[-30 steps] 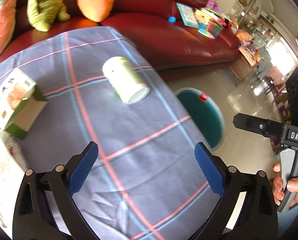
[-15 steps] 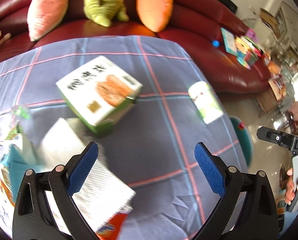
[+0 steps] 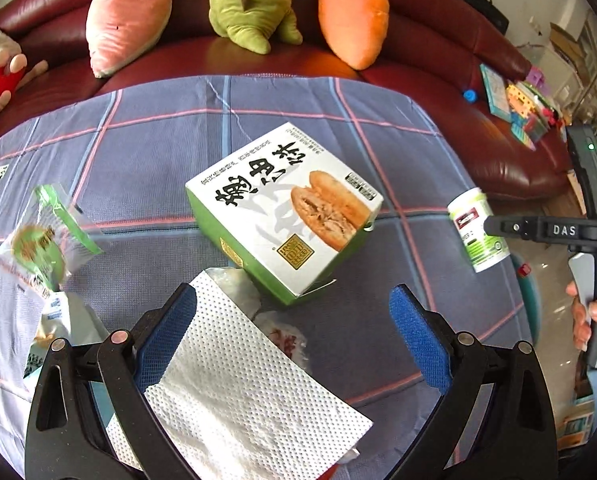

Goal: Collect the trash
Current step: 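Grasp the bread box with the left tool while the right tool grasps the supplement jar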

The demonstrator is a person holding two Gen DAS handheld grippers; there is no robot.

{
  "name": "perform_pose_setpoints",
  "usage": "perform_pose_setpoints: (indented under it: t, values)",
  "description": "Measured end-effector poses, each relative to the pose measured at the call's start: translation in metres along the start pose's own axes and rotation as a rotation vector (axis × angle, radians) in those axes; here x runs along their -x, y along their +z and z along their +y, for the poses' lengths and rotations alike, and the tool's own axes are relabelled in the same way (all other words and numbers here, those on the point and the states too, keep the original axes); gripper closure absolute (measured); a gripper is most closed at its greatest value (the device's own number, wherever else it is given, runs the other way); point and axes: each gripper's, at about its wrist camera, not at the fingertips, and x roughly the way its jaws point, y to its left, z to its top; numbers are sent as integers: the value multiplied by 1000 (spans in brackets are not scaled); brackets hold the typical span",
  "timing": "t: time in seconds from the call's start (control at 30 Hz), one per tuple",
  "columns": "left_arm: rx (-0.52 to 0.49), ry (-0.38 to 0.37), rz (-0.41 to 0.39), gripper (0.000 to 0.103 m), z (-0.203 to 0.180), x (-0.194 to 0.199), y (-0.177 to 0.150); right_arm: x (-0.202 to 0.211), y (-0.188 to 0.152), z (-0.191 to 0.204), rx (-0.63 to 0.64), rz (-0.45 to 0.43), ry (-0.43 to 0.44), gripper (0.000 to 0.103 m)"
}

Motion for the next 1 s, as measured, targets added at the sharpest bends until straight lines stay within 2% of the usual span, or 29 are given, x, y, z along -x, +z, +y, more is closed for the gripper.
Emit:
perform_pose_setpoints:
  t: [0.2, 0.23, 0.4, 0.5, 0.53, 0.57, 0.6, 0.73, 0.83, 1.0]
  values:
    - [11, 34, 17, 6, -3, -14, 4, -22, 3, 5, 29, 20, -3, 39]
    - [10, 48, 19, 6, -3, -17, 4, -24, 2, 5, 31, 20, -5, 53]
    - [33, 130, 21, 6, -4, -32, 7, -23, -15, 2, 16, -1, 55, 55]
    - [35, 176, 30, 26, -5, -41, 8, -19, -24, 1, 1, -8, 75, 55]
    - [42, 179, 35, 39, -5, -43, 8, -18, -27, 0, -4, -12, 80, 55]
    - [48, 186, 32, 59, -4, -44, 9, -16, -31, -1, -13, -17, 92, 55]
    - [58, 192, 23, 70, -2, -44, 10, -16, -33, -2, -20, -21, 99, 55]
    - [95, 195, -4, 101, 4, -35, 13, -7, -44, -10, -65, -51, 144, 55]
    - [79, 191, -20, 101, 1, -27, 15, 4, -53, -16, -93, -82, 179, 55]
    - [59, 66, -43, 102, -12, -8, 12, 25, -69, -24, -116, -114, 218, 55]
